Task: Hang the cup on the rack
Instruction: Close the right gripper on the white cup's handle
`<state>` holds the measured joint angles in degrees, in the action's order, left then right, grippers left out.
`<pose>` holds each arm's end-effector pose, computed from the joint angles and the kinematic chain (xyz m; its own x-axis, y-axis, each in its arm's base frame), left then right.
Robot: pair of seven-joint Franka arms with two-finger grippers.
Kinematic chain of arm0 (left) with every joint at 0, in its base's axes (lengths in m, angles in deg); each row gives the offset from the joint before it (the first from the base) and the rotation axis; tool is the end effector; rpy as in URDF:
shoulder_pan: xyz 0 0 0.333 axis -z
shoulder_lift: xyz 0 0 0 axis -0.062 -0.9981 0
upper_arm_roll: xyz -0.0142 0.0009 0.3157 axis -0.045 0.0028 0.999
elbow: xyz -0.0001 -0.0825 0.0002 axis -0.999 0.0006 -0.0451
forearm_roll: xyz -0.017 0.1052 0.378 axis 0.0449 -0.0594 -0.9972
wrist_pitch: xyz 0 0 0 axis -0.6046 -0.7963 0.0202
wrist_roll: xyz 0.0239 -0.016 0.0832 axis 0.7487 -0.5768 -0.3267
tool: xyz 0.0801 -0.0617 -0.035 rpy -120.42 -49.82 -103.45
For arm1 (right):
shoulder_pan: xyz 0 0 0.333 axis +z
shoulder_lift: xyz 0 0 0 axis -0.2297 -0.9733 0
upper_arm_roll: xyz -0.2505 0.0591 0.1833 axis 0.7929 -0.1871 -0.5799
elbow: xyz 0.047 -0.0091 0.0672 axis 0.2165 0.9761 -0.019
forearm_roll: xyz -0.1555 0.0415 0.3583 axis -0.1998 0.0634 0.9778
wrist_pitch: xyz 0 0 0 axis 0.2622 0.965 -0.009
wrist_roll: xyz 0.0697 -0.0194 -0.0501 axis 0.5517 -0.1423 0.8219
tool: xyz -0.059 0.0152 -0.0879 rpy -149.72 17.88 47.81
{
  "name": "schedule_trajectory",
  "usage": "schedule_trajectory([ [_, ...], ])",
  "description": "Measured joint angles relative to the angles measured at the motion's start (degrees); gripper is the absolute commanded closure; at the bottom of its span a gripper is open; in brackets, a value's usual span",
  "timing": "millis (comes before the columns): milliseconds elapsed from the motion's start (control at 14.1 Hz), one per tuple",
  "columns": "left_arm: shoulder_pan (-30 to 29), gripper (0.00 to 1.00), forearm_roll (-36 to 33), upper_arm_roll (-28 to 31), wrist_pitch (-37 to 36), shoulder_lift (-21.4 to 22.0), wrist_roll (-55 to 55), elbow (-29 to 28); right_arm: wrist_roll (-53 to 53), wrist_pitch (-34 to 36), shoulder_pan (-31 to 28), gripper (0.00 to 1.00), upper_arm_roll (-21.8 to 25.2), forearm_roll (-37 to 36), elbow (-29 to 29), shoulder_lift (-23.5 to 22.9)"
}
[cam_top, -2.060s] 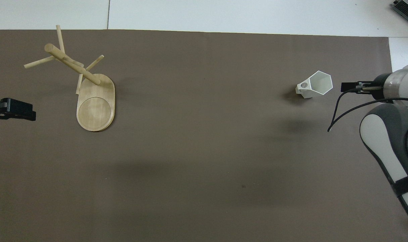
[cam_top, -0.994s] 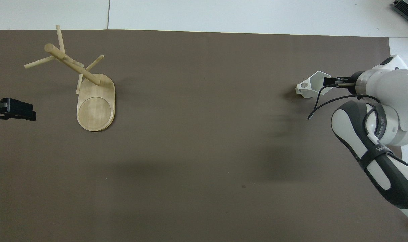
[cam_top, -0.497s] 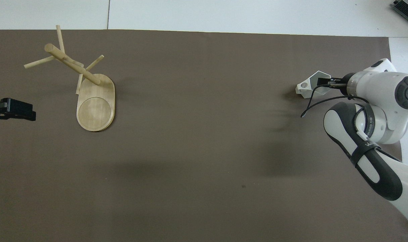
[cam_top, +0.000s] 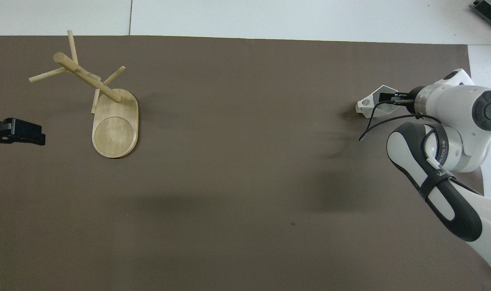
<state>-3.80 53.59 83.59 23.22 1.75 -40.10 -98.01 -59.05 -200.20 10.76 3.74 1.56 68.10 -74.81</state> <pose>0.5296 -0.0267 0.6264 1.0000 0.0031 -0.0073 0.0032 -1.0000 0.0070 0.6513 -0.0535 0.3471 0.9213 -0.0658 0.3833 -0.0817 -0.9963 0.0253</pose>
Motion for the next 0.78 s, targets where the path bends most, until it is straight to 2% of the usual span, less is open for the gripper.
schedule_trajectory([
  [568, 0.0, 0.00, 0.0, -0.1, -0.2, 0.1, 0.0, -0.7, 0.0, 0.4, 0.0, 0.64, -0.3, 0.0, 0.0, 0.0],
  [710, 0.0, 0.00, 0.0, -0.3, -0.5, 0.4, 0.0, -2.0, 0.0, 0.4, 0.0, 0.71, -0.3, 0.0, 0.0, 0.0],
  [781, 0.0, 0.00, 0.0, -0.3, -0.7, 0.8, 0.0, -2.8, 0.0, 0.4, 0.0, 0.71, -0.4, 0.0, 0.0, 0.0],
])
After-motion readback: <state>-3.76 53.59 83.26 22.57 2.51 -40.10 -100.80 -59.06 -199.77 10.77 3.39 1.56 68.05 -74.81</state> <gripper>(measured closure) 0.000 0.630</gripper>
